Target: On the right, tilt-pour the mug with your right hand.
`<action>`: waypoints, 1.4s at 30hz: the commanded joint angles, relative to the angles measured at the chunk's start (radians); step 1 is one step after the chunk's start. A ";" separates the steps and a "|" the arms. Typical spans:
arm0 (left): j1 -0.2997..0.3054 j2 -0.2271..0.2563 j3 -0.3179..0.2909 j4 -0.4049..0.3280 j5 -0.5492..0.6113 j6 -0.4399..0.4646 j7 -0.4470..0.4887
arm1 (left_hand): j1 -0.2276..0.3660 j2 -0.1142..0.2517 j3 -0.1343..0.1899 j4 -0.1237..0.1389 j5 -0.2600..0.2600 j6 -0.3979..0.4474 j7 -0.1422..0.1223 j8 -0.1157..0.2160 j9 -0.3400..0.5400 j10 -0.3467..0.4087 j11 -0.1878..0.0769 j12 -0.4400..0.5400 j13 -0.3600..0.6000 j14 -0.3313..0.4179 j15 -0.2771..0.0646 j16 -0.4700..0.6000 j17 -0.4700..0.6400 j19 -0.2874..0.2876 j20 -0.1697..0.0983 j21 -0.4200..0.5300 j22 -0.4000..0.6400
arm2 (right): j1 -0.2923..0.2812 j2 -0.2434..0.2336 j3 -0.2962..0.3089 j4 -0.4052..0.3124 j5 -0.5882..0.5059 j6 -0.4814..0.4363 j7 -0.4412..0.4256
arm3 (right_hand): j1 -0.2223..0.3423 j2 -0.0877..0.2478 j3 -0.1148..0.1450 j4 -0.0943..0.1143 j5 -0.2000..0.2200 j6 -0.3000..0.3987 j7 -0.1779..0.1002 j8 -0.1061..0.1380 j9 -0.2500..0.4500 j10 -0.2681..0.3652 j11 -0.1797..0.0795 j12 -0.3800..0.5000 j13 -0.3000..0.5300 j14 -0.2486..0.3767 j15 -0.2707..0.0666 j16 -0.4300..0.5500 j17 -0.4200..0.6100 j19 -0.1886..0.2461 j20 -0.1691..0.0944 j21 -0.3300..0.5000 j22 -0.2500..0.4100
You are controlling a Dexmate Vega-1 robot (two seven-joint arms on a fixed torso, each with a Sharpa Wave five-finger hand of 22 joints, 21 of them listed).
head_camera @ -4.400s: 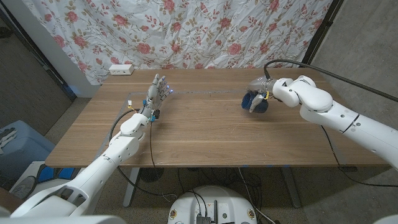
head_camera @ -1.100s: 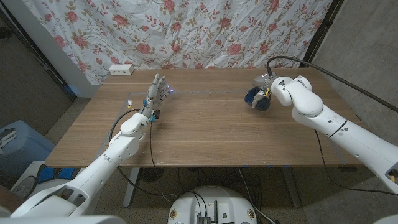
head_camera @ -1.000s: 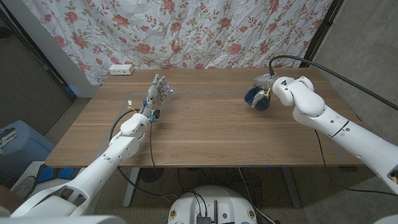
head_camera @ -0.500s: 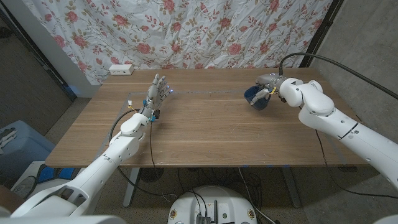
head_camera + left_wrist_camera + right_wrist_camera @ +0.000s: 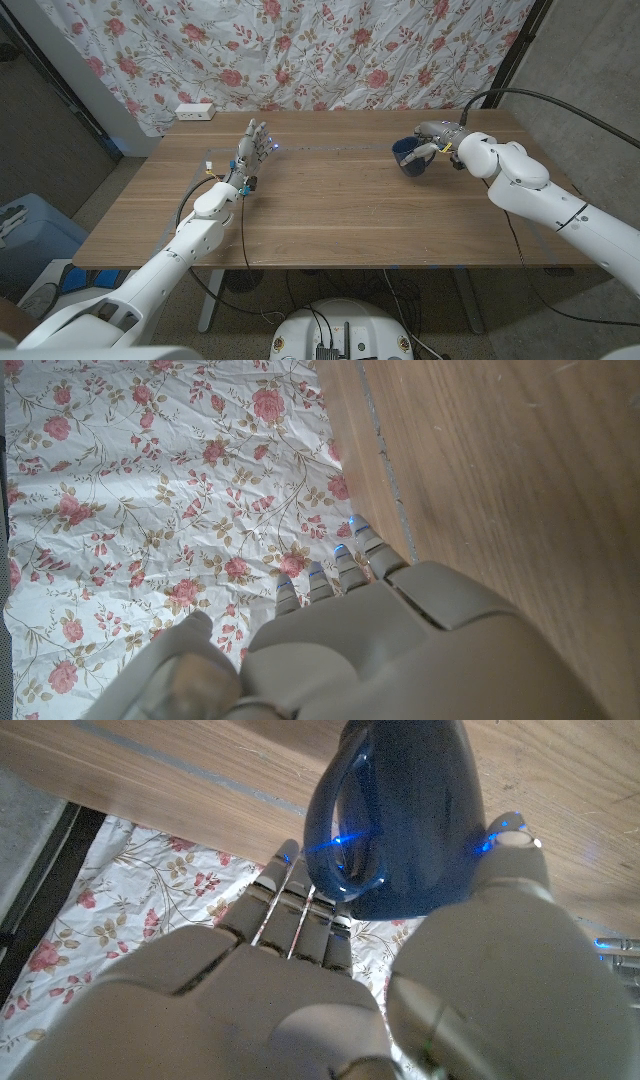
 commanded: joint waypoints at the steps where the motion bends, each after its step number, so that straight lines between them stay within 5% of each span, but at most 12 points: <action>1: -0.001 0.001 0.000 0.000 -0.001 0.001 -0.003 | -0.003 0.119 0.006 0.001 0.008 -0.003 -0.007 0.006 0.003 -0.003 -0.007 0.004 0.005 0.008 -0.004 0.005 0.005 0.008 0.000 0.006 0.003 | -0.043 -0.024 0.014 0.008 0.158 0.005 -0.145 | 0.086 0.135 0.023 0.017 -0.003 0.228 -0.193 0.033 0.002 0.168 -0.154 -0.001 0.005 0.003 -0.158 0.006 0.006 0.008 -0.064 0.009 0.002; 26: -0.001 0.000 0.000 0.001 0.000 0.000 0.001 | -0.003 0.119 0.006 0.001 0.008 -0.003 -0.007 0.006 0.003 -0.004 -0.005 0.004 0.005 0.007 -0.004 0.005 0.005 0.009 -0.001 0.006 0.003 | -0.131 0.005 0.033 0.134 0.378 0.214 -0.409 | 0.095 0.138 0.018 0.013 -0.015 0.235 -0.195 0.039 0.000 0.175 -0.154 -0.007 0.006 0.003 -0.160 0.008 0.016 0.009 -0.062 0.007 0.002; 42: -0.001 0.001 0.000 0.001 -0.001 0.000 -0.003 | -0.003 0.119 0.006 0.001 0.008 -0.002 -0.006 0.007 0.003 -0.003 -0.006 0.004 0.005 0.008 -0.003 0.005 0.005 0.009 0.000 0.006 0.003 | -0.151 0.042 0.019 0.235 0.400 0.357 -0.521 | 0.130 0.146 0.018 0.003 -0.025 0.237 -0.207 0.045 0.003 0.173 -0.154 -0.016 0.008 -0.013 -0.160 0.011 0.027 0.009 -0.067 0.006 0.003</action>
